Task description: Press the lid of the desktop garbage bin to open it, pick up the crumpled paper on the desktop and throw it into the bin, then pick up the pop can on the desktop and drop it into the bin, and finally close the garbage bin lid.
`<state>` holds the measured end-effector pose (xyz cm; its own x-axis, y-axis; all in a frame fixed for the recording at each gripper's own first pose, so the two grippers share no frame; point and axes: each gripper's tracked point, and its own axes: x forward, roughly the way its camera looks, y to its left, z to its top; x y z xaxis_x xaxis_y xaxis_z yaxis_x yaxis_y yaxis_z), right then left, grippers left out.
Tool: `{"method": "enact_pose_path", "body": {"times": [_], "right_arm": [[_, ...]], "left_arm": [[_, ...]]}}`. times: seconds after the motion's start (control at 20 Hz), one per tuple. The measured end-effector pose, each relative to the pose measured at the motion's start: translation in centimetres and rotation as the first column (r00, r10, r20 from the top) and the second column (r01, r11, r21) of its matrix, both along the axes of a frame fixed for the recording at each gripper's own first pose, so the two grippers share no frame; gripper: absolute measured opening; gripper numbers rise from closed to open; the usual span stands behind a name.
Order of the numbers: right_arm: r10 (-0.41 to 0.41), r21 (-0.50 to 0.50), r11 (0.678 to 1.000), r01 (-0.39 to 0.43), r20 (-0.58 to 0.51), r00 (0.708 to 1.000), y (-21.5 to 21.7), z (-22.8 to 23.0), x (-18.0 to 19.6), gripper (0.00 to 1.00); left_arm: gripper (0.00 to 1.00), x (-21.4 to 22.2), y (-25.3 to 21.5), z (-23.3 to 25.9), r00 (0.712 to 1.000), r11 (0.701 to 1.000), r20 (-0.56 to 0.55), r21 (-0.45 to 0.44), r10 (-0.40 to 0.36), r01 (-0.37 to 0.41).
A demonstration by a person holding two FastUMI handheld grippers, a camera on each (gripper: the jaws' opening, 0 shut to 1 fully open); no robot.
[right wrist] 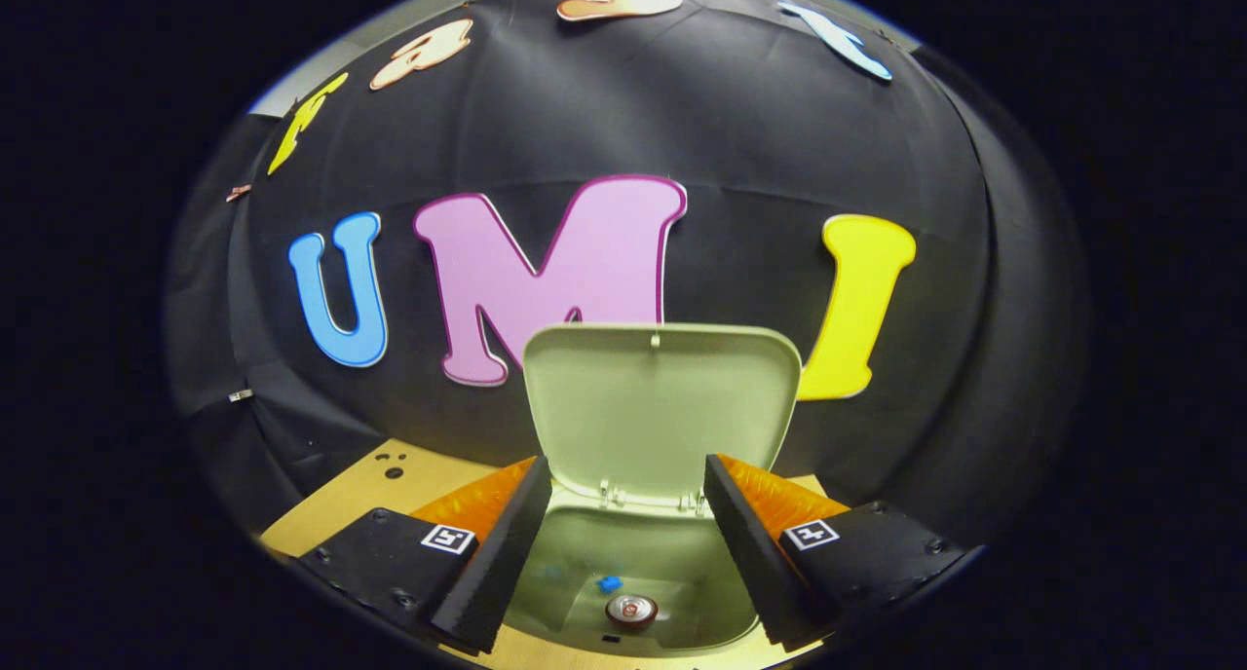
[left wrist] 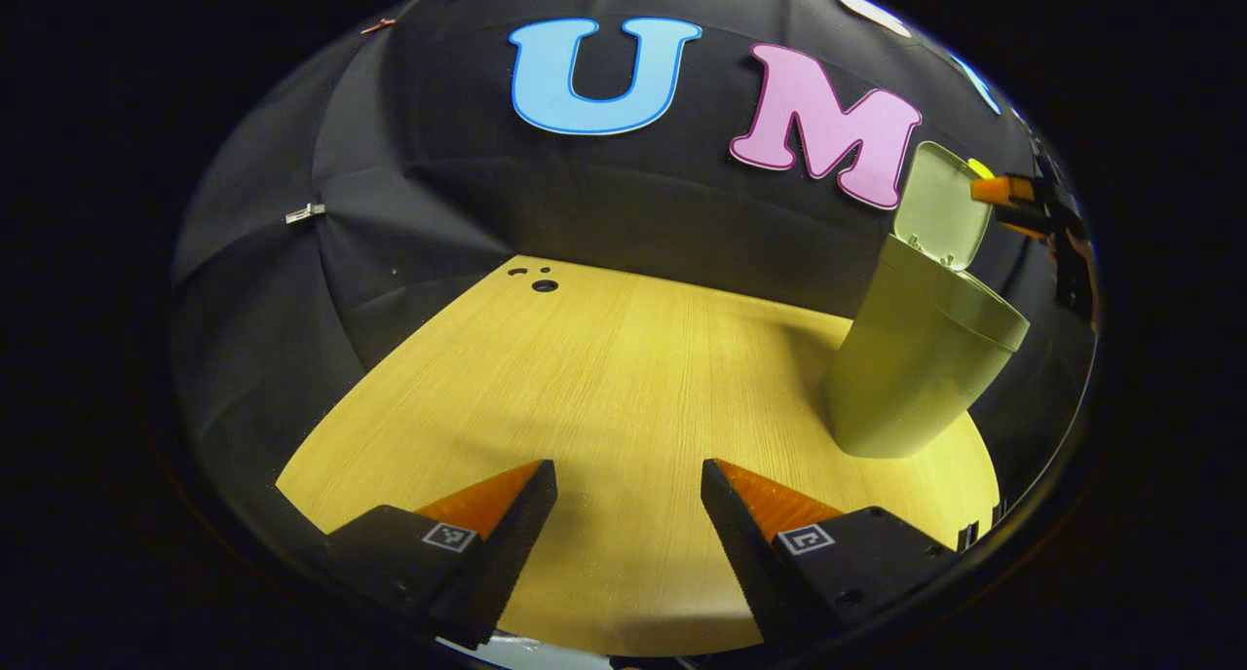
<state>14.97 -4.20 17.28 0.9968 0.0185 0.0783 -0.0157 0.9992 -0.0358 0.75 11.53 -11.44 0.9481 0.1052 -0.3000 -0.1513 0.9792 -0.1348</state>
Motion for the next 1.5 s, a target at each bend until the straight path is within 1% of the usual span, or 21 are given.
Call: {"method": "enact_pose_path", "body": {"times": [0.2, 0.25, 0.5, 0.65, 0.85, 1.0, 1.05, 1.1, 1.2, 1.35, 1.45, 1.5], "right_arm": [[-0.013, -0.066, 0.998, 0.018, 0.071, 0.997, 0.1, 3.5, 0.0, 0.98], [-0.015, -0.068, 0.997, 0.021, 0.088, 0.996, 0.3, 4.7, 0.1, 0.96], [-0.064, -0.065, 0.995, 0.074, 0.152, 0.986, -0.2, 9.2, 1.3, 0.97], [-0.073, -0.093, 0.992, 0.087, 0.146, 0.987, 0.0, 10.4, 2.7, 0.97], [-0.083, -0.045, 0.995, 0.088, 0.106, 0.991, 0.1, 10.6, 4.6, 0.97], [-0.1, -0.035, 0.994, 0.104, 0.083, 0.991, -0.7, 10.3, 6.1, 0.97], [-0.101, -0.032, 0.994, 0.103, 0.074, 0.992, -0.9, 10.1, 6.5, 0.97], [-0.095, -0.027, 0.995, 0.097, 0.068, 0.993, -1.0, 9.9, 6.7, 0.97], [-0.105, -0.016, 0.994, 0.106, 0.057, 0.993, -1.6, 9.5, 7.1, 0.98], [-0.116, -0.023, 0.993, 0.117, 0.01, 0.993, -2.5, 8.2, 7.7, 0.97], [-0.107, 0.007, 0.994, 0.107, 0.003, 0.994, -2.4, 8.3, 7.5, 0.98], [-0.103, 0.009, 0.995, 0.103, -0.008, 0.995, -2.4, 8.0, 7.4, 0.97]], "left_arm": [[0.96, 0.0, -0.6, 0.4, 1.0, 0.997, 0.002, 0.068, -0.03, 0.03], [0.96, 0.0, -0.6, 0.4, 0.999, 0.997, 0.004, 0.07, -0.035, 0.034], [0.96, -0.1, -1.5, 0.1, 0.999, 0.998, 0.0, 0.038, -0.05, 0.05], [0.96, -0.3, -1.4, 0.0, 0.999, 0.998, -0.001, 0.037, -0.045, 0.045], [0.96, -0.5, -0.9, -0.1, 0.999, 0.997, -0.004, 0.073, -0.033, 0.033], [0.96, -0.9, -0.7, 0.1, 1.0, 0.999, 0.003, 0.049, -0.018, 0.018], [0.99, -1.0, -0.6, 0.2, 1.0, 0.999, 0.006, 0.041, -0.01, 0.01], [0.96, -1.1, -0.5, 0.3, 1.0, 0.999, 0.007, 0.034, -0.001, 0.001], [0.96, -1.4, -0.4, 0.4, 1.0, 1.0, 0.005, 0.018, 0.013, -0.013], [0.96, -1.4, -1.0, 1.6, 1.0, 1.0, 0.024, -0.011, 0.001, -0.001], [0.96, -1.2, -1.2, 2.6, 0.999, 1.0, 0.04, 0.0, -0.01, 0.01], [0.96, -0.9, -1.2, 3.1, 0.999, 1.0, 0.05, 0.009, -0.016, 0.015]]}}
